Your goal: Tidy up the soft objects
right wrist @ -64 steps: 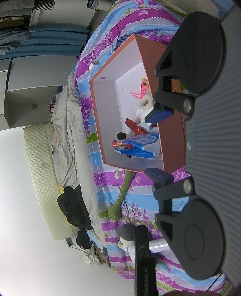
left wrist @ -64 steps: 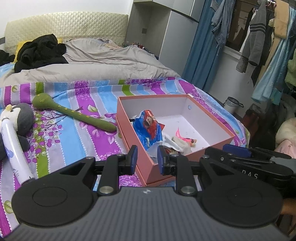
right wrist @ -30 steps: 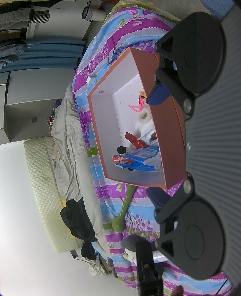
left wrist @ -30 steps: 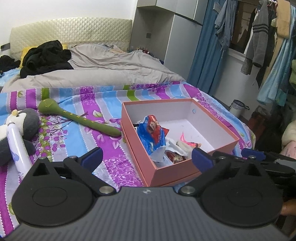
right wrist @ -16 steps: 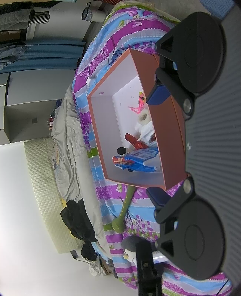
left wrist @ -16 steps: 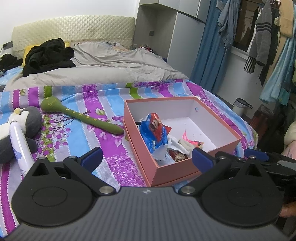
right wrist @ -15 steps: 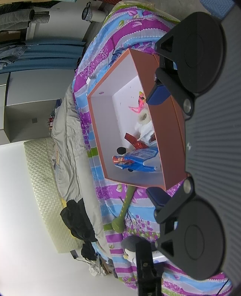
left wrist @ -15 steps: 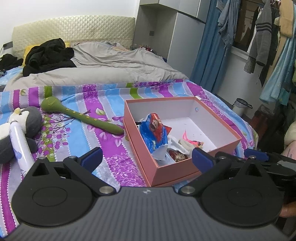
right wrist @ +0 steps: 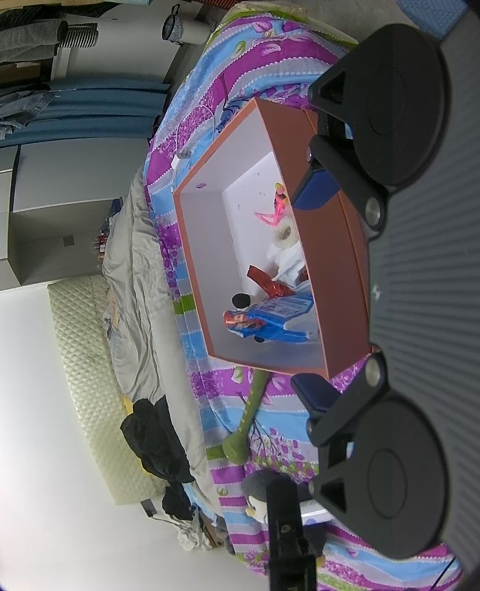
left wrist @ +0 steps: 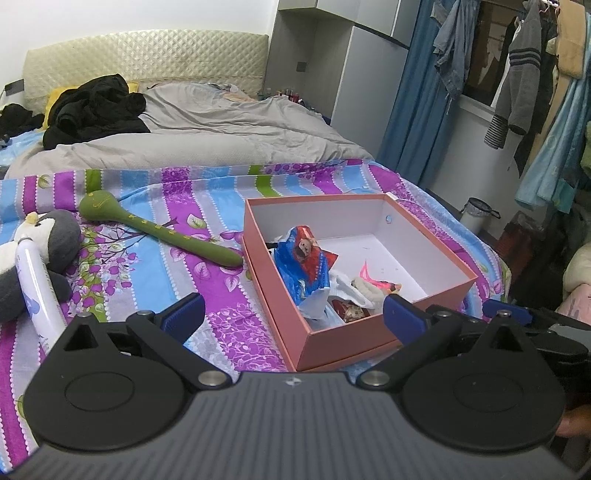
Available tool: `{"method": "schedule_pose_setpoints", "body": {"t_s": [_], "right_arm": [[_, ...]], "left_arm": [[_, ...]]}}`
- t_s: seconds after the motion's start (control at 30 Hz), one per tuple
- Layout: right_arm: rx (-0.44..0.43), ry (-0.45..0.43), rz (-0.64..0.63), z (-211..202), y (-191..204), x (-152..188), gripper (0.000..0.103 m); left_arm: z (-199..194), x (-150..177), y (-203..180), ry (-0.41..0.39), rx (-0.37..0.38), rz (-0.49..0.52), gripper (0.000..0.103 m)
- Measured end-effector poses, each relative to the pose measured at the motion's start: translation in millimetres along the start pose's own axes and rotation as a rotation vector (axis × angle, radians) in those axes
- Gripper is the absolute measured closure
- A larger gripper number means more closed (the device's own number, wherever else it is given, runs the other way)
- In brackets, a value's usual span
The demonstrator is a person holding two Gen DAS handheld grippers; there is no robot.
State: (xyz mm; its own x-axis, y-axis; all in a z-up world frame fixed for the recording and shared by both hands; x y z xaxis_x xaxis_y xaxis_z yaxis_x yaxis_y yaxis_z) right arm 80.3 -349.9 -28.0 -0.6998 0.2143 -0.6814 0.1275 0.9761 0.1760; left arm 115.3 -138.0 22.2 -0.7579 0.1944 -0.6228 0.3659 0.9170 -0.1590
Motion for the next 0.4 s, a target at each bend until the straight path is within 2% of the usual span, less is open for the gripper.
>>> {"method": "schedule_pose_setpoints", "body": {"t_s": [0.4], "right_arm": [[-0.004, 0.004, -0.011, -1.8, 0.4, 2.2, 0.006]], "left_arm": [[-1.9, 2.1, -5.8, -0.001, -0.002, 0.000, 0.000]]}}
Point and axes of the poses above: each gripper's, at about its wrist camera, not at the fingertips, and z roughly the way its jaws point, y to its left, x to its underside, the point moved 2 cm from there along z, roughly the way its jaws point, and after that the axes turned 14 degrees about y, right-handed, at the moved point
